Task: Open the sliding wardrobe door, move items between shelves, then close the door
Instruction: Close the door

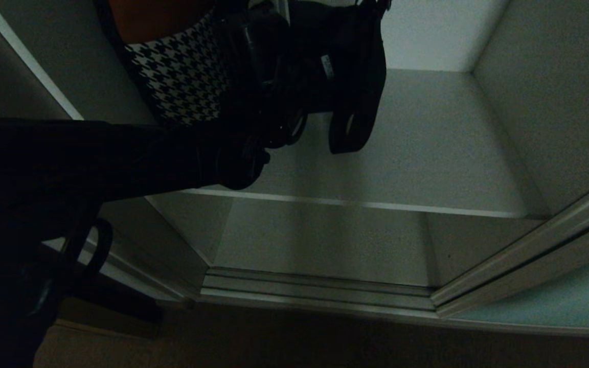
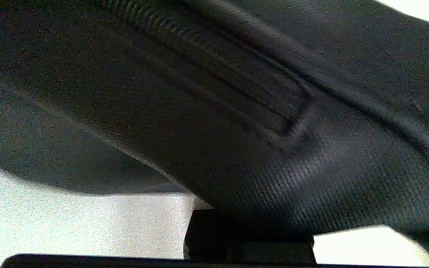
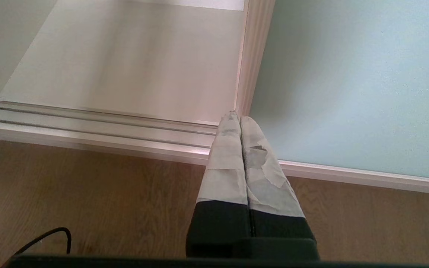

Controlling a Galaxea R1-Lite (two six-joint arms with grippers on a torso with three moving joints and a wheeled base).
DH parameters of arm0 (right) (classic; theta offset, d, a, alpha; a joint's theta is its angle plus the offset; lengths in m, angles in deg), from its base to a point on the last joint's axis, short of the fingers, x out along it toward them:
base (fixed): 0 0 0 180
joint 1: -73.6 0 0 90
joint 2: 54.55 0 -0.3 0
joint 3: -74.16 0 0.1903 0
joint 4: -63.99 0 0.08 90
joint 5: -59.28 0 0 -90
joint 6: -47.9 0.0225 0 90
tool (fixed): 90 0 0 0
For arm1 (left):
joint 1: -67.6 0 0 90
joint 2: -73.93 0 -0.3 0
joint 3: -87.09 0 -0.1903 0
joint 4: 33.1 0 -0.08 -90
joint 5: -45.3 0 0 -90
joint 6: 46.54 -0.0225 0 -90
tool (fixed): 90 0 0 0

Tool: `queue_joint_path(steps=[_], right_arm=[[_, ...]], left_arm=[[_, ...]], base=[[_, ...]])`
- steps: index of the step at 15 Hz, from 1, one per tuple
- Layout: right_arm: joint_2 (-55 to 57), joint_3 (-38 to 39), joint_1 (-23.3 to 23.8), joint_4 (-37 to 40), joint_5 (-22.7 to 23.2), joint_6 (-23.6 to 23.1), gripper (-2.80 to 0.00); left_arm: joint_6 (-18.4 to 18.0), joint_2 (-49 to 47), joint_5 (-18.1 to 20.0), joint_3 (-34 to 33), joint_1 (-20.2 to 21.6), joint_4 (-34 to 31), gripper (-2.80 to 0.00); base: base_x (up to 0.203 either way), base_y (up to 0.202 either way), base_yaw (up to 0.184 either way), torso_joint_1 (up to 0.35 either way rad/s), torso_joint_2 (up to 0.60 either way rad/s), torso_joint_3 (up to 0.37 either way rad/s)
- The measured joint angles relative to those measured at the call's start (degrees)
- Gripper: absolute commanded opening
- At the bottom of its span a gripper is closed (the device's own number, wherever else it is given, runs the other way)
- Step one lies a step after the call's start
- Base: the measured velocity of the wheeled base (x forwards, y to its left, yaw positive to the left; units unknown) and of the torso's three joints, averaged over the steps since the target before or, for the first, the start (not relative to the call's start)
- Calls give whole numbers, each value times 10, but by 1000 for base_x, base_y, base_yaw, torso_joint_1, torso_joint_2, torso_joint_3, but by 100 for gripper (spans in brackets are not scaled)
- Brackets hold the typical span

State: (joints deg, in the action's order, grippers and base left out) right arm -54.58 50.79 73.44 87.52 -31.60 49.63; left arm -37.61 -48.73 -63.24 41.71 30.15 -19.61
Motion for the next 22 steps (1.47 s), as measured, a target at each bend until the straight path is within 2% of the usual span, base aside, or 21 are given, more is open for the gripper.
queue_joint_path(steps=[3, 4, 7, 12, 13, 20, 22], right_arm=[[0, 0, 0, 0, 0, 0, -280], [0, 0, 0, 0, 0, 0, -280], [0, 0, 0, 0, 0, 0, -280], [0, 0, 0, 0, 0, 0, -280], [0, 0, 0, 0, 0, 0, -280], [0, 0, 0, 0, 0, 0, -280], [0, 0, 0, 0, 0, 0, -280]], left_arm=[[-10, -9, -5, 0, -7, 9, -280], [-16, -18, -15, -1, -9, 8, -280], [-43, -44, -76, -1, -15, -4, -280], [-53, -56, -110, -1, -14, -14, -280], [-55, -55, -112, -1, -14, -22, 0], [-64, -30, -102, -1, -15, -54, 0], [-65, -10, -90, -2, -15, -96, 0]], base=[[0, 0, 0, 0, 0, 0], [0, 0, 0, 0, 0, 0], [0, 0, 0, 0, 0, 0], [0, 0, 0, 0, 0, 0], [0, 0, 0, 0, 0, 0], [0, 0, 0, 0, 0, 0], [0, 0, 0, 0, 0, 0]])
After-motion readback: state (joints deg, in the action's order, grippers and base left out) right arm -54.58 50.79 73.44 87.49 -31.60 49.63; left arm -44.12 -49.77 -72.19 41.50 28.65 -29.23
